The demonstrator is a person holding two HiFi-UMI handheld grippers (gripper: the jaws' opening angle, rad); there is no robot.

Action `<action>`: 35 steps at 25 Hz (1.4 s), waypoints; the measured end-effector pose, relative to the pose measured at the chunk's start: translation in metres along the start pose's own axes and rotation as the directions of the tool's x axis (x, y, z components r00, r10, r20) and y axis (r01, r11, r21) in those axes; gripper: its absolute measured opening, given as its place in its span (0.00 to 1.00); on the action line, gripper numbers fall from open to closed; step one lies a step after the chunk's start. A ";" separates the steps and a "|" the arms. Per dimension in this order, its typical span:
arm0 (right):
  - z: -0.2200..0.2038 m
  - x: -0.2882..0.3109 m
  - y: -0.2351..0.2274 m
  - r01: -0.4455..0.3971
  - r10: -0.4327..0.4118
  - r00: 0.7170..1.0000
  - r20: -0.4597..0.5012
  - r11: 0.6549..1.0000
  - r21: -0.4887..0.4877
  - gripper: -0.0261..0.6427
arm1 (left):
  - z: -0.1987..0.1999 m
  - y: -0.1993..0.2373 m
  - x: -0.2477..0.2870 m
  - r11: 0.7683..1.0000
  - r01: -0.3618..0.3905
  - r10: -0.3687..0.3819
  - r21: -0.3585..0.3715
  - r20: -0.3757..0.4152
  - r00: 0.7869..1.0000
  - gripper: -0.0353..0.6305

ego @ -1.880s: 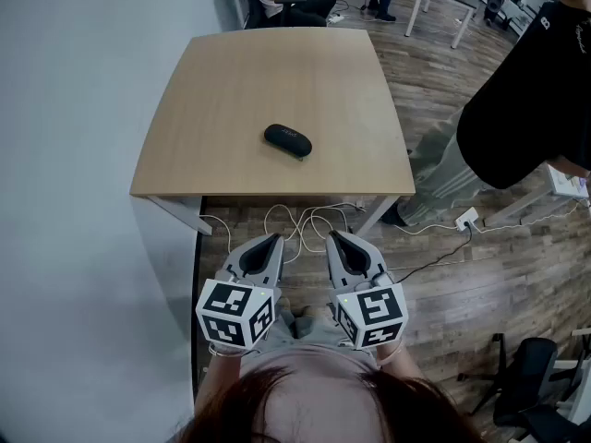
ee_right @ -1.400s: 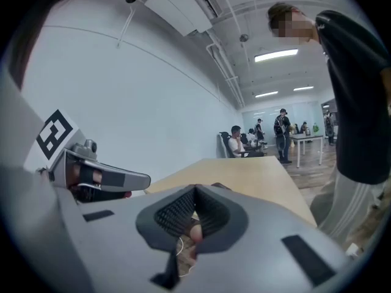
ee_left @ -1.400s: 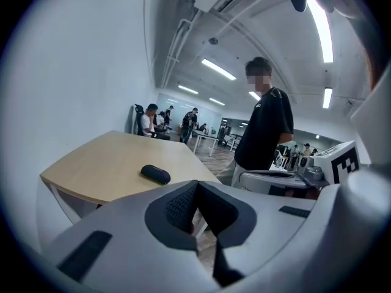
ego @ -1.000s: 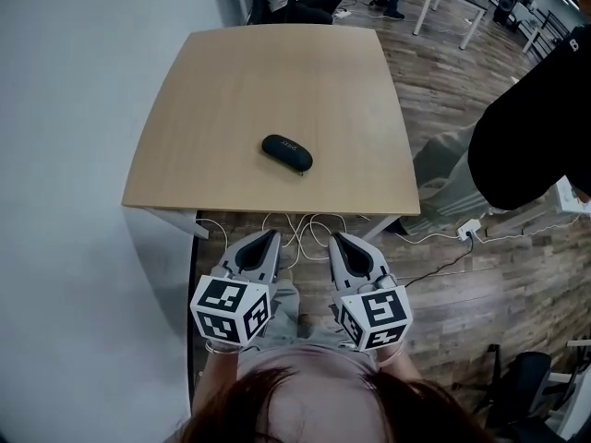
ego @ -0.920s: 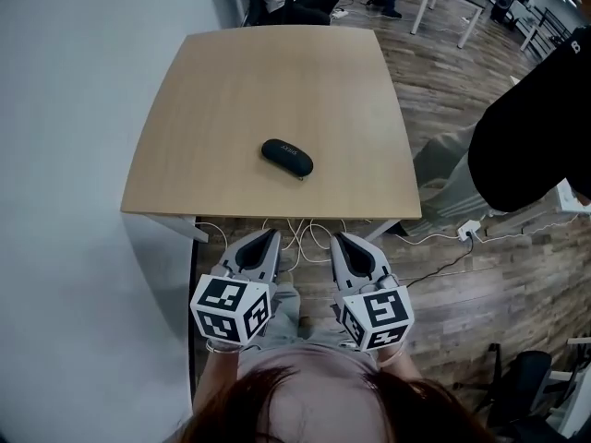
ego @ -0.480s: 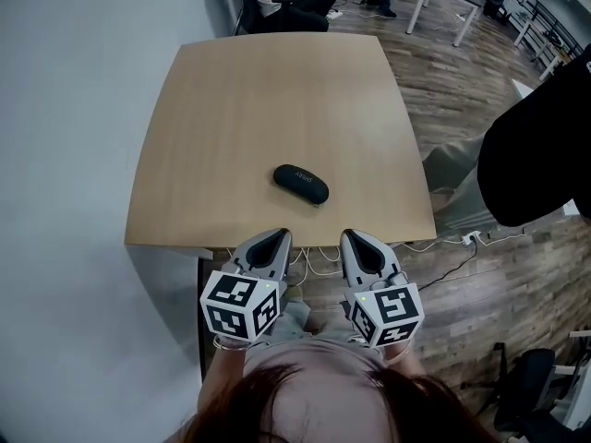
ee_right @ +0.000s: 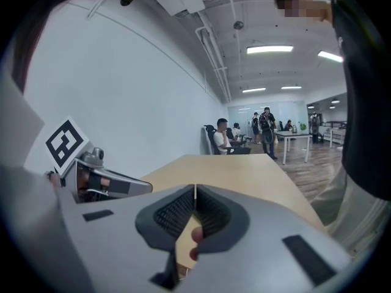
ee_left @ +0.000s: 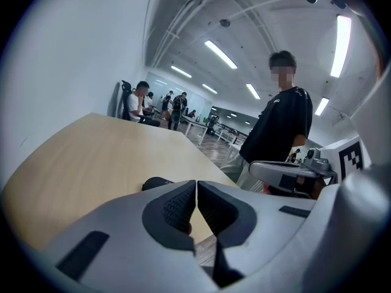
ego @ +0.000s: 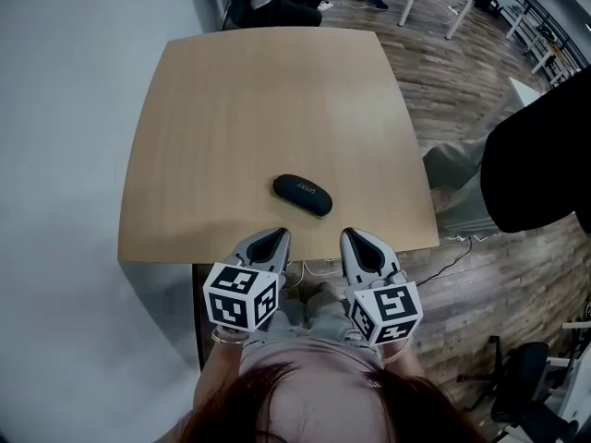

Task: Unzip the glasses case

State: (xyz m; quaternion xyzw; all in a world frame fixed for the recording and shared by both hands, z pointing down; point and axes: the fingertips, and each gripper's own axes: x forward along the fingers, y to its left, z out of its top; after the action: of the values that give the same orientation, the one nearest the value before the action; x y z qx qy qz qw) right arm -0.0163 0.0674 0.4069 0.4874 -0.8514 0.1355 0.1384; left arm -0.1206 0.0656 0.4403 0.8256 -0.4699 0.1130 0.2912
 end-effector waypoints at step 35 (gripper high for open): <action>0.000 0.103 -0.094 -0.170 0.164 0.980 -0.115 0.985 -0.042 0.11 | -0.070 0.079 0.168 0.794 -0.159 -0.026 -0.587 -0.295 0.955 0.49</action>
State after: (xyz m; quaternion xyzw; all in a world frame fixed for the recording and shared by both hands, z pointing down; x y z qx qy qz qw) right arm 0.0150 -0.0606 0.4535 0.4021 -0.8836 0.1516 0.1861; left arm -0.0915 -0.0433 0.6037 0.6467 -0.4628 0.0863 0.6001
